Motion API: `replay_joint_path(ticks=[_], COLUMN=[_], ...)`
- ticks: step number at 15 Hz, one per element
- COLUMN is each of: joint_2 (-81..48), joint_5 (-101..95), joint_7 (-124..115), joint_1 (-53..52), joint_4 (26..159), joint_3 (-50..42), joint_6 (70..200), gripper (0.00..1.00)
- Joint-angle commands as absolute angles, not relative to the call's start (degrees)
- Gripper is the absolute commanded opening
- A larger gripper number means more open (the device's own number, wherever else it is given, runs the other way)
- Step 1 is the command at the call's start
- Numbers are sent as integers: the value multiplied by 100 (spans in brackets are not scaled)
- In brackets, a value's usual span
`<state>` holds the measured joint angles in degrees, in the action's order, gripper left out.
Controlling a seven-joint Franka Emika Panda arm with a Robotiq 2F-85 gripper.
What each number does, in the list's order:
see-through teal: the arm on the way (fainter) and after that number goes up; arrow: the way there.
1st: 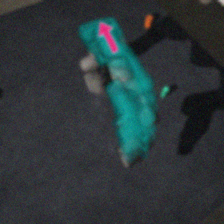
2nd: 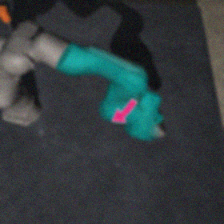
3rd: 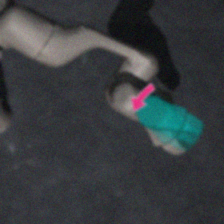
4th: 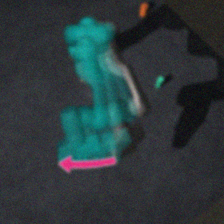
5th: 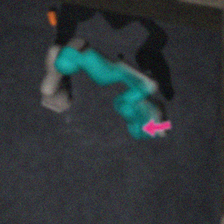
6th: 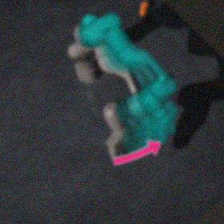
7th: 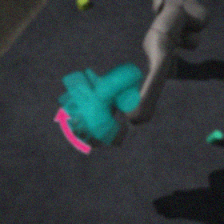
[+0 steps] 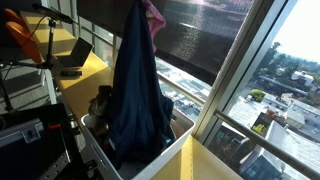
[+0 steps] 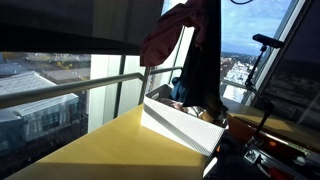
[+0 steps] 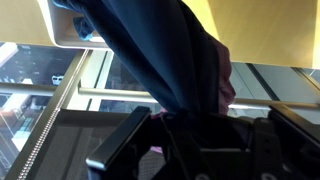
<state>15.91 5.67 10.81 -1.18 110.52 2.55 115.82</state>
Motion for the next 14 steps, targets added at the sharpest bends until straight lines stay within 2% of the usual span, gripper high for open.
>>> replay_joint_path(ticks=[1, 7, 14], joint_2=[1469, 664, -499], joint_5=[293, -404, -997], joint_7=[646, -113, -204], joint_1=[-525, -1060, -1483], joint_4=[10173, 8387, 6843], joint_3=[698, 1605, 1850], joint_6=[11167, 10432, 9797], gripper=[0, 0, 0])
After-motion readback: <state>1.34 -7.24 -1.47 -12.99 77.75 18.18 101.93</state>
